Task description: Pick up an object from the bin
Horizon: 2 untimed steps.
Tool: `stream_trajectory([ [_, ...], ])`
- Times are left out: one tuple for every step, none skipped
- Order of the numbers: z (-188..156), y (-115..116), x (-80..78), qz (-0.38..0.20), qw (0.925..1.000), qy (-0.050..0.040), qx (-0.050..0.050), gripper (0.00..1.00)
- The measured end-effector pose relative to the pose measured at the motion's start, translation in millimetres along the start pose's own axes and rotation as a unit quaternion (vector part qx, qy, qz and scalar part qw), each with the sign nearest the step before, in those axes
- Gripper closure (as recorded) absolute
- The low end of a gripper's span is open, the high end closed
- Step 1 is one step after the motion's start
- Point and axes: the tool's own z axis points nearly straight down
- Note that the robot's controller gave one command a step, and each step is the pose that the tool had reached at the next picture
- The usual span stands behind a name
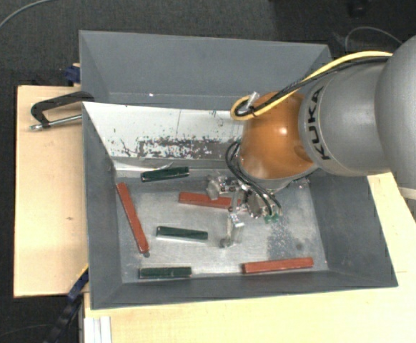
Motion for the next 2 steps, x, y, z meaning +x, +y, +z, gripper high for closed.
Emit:
stream_trajectory([
  [-4.4,-87.8,-29.8,-0.049,0.9988,-0.0048,0.002,0.00],
  [-4.1,-85.9,-29.9,-0.050,0.9988,-0.0043,0.001,1.00],
])
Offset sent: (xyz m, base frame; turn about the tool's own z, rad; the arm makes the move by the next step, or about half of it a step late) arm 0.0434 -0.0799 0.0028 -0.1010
